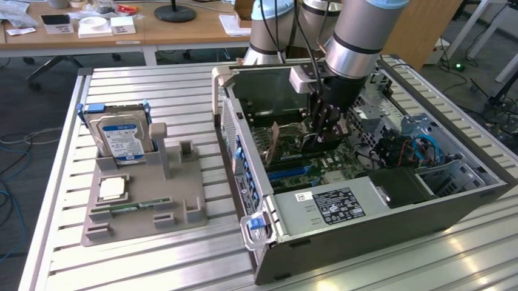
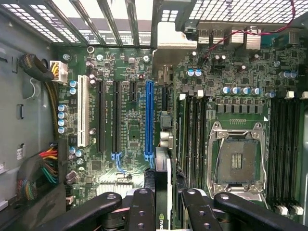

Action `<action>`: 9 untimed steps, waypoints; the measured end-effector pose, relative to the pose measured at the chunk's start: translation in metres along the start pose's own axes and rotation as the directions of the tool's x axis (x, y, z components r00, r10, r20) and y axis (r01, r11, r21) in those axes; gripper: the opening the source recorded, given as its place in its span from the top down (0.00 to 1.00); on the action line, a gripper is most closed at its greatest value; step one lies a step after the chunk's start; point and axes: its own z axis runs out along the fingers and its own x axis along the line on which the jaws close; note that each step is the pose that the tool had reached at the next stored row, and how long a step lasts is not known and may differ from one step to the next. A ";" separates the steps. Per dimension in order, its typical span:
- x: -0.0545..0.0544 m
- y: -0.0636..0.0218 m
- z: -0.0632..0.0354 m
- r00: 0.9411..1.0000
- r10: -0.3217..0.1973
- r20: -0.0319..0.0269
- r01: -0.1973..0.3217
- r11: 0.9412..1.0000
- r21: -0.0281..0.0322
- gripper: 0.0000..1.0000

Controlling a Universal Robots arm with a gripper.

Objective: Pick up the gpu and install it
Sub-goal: 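Insert the gpu into the slot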

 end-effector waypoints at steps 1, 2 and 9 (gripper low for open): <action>0.000 0.0000 0.0007 1.000 0.000 0.000 0.000 1.000 0.000 0.74; 0.000 0.0000 0.0014 1.000 0.000 0.000 0.000 1.000 0.000 0.74; 0.000 -0.0001 0.0046 1.000 0.000 0.000 0.000 1.000 0.000 0.74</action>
